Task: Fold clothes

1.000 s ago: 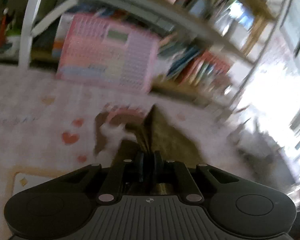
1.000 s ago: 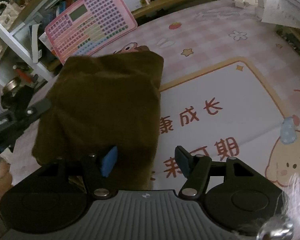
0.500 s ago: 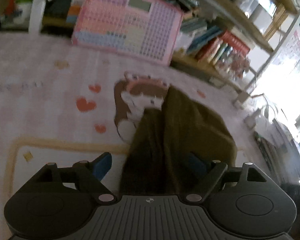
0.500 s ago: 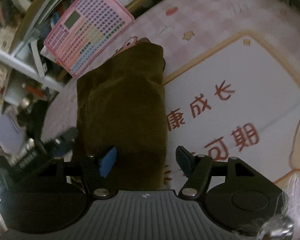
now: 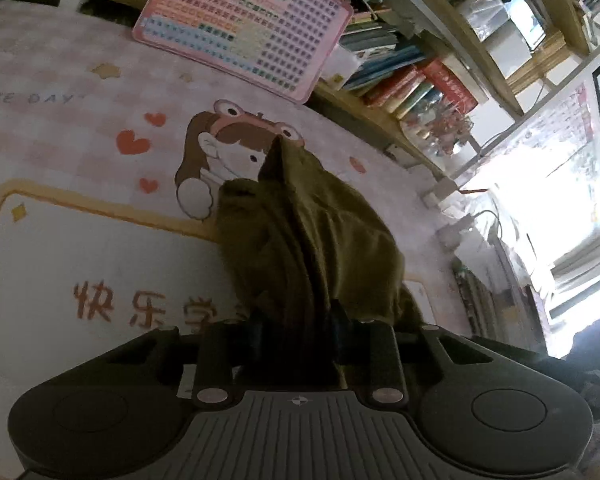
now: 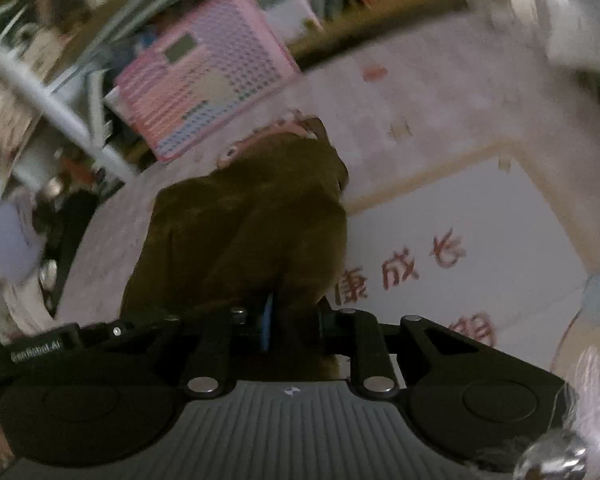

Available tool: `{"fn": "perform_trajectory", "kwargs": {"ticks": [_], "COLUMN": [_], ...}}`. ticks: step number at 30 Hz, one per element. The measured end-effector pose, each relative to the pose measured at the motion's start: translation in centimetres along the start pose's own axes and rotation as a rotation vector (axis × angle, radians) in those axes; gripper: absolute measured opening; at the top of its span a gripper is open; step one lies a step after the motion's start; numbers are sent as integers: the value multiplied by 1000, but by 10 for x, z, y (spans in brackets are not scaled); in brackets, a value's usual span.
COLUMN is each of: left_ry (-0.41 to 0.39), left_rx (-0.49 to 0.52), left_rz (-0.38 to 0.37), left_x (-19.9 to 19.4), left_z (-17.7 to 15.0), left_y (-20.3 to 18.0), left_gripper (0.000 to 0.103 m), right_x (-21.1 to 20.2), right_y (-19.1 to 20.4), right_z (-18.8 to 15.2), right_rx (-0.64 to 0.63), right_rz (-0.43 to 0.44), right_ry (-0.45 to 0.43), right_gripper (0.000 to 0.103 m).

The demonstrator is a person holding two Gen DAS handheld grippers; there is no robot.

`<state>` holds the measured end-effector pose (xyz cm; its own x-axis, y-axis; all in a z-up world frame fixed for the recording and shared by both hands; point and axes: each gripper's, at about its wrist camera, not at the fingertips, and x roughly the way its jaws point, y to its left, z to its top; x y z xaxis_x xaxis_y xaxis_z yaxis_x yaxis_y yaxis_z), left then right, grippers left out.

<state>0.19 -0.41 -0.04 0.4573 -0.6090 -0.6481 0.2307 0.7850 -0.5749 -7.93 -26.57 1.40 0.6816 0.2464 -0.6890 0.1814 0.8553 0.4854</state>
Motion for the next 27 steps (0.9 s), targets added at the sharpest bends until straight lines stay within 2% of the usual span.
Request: {"fn": "perform_trajectory", "kwargs": {"ticks": [3,4,5,6,7,9,14,18,21,22,27], "left_ry": [37,35,25,8,-12,-25,1,40,65,67,69], "left_rx": [-25,-19,-6,9,18,14,-34,-24,-42,-44,-27], "left_rz": [33,34,42,53,59,52,40,38,32,29,24], "left_x": [8,8,7,5,3,2,10,19,25,25,26], "left_z": [-4,-4,-4,-3,-2,-1,2,0,-1,-1,-4], "left_y": [11,12,12,11,12,16,25,22,24,24,15], "left_gripper": [34,41,49,51,54,56,59,59,59,58,36], "right_x": [6,8,6,4,3,1,16,27,34,35,37], "right_y": [-10,-14,-17,-20,-23,-29,-24,-20,-19,-20,-21], "right_z": [-5,-7,-6,-6,-5,-3,-4,-5,-5,-5,-8], "right_rx": [45,66,85,105,124,171,171,172,171,179,188], "right_rz": [-3,-5,0,5,11,22,40,54,44,41,42], "right_ry": [55,73,67,62,56,52,103,143,163,166,162], "right_gripper": [22,31,35,44,57,73,73,73,69,64,44]}}
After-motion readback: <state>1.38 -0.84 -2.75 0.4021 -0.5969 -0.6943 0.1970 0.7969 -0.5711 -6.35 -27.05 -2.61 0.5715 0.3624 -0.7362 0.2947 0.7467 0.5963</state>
